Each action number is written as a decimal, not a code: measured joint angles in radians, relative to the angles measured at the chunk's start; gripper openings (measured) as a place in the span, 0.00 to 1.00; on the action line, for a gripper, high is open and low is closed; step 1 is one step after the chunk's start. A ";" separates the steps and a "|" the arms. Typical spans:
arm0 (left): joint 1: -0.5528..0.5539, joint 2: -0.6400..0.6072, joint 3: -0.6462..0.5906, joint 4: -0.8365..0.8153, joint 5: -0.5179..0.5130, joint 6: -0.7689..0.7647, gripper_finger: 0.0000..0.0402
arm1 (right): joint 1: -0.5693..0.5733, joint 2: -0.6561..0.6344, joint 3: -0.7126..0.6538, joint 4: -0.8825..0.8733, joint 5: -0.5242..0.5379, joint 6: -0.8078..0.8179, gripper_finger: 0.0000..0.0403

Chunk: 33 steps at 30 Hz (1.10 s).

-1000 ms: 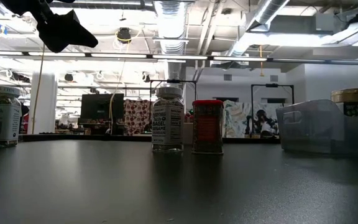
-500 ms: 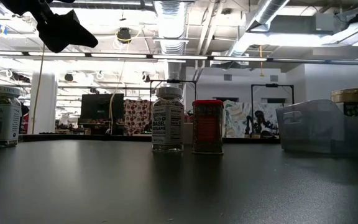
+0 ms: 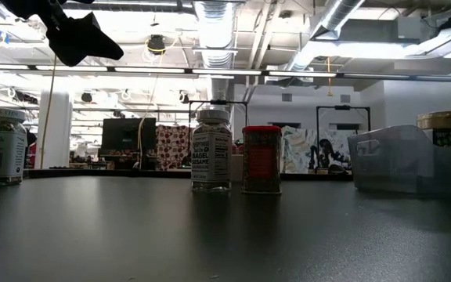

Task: Sort spices by type
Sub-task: Put the bottom right white seasoning bottle into the transparent bin, then put the red seasoning can into the gray bin

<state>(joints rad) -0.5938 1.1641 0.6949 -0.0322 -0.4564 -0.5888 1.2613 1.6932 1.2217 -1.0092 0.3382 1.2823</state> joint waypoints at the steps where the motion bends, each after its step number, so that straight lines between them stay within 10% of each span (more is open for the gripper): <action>1: 0.000 0.000 0.000 0.000 0.000 0.000 0.75 | 0.000 0.000 0.000 0.000 0.000 0.000 0.81; 26: 0.000 0.000 0.000 0.000 0.000 -0.001 0.75 | -0.036 0.000 0.404 -0.322 0.003 0.008 0.89; 33: 0.000 0.000 0.000 0.000 0.000 -0.001 0.75 | -0.110 0.000 0.491 -0.321 0.170 0.102 0.89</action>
<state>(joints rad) -0.5938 1.1641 0.6949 -0.0326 -0.4561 -0.5901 1.1512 1.6932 1.7125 -1.3305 0.5086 1.3841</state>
